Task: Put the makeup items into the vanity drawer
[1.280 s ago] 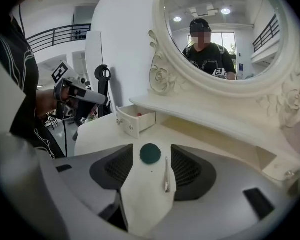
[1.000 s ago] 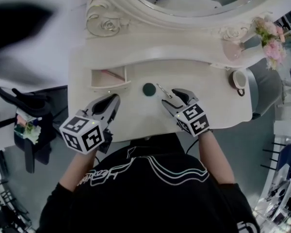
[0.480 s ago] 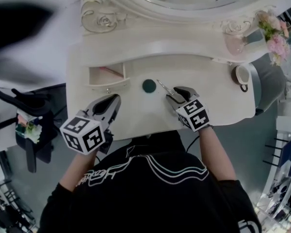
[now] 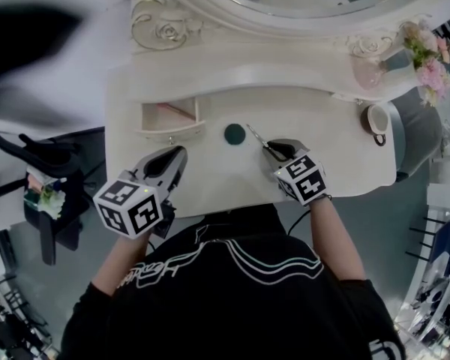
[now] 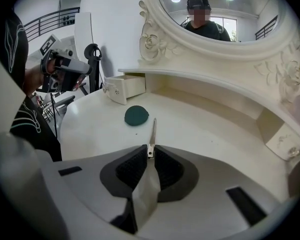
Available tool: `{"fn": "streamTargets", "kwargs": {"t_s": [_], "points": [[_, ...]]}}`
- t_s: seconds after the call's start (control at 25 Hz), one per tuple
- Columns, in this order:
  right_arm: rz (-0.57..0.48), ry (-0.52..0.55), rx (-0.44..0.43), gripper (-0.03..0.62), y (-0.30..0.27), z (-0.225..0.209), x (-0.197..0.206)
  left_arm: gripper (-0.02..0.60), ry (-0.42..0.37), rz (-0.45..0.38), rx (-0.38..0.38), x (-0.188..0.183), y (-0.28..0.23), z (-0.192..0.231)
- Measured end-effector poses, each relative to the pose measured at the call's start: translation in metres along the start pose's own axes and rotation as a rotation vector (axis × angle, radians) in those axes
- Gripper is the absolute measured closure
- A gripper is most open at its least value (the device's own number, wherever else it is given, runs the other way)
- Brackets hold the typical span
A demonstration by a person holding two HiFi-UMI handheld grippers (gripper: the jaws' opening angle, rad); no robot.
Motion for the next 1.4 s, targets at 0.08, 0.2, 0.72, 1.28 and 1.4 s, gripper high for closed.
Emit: {"fn": "streamTargets", "kwargs": {"t_s": [0.08,0.2,0.72,1.28,1.4], "points": [[0.008,-0.007,-0.014,0.531,-0.001,-0.001,-0.001,0.549,0.006,-0.003,-0.006,0.0,0.001,0.003],[0.018,-0.023,-0.031,0.531,-0.002,-0.003,-0.003,0.549,0.024,-0.006,-0.02,0.001,0.004,0.01],[-0.061,-0.028,-0.046,0.531,0.011,-0.011,-0.041,0.549,0.059,-0.067,-0.051,-0.01,0.019,0.028],[-0.166,0.165,-0.088,0.531,0.02,0.002,-0.133,0.549,0.077,-0.154,-0.065,-0.023,0.042,0.039],[-0.186,0.208,-0.108,0.531,0.015,0.009,-0.152,0.549,0.085,-0.167,-0.075,-0.023,0.049,0.041]]}}
Point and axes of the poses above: the fingertips, and each gripper's own axes: y backward along the fingers, z to its left, x out of its underside, the point moved 10 cm from there along y, backward along the fingers, and after that the axes turned 11 degrees about y, right-handed, at the moved point
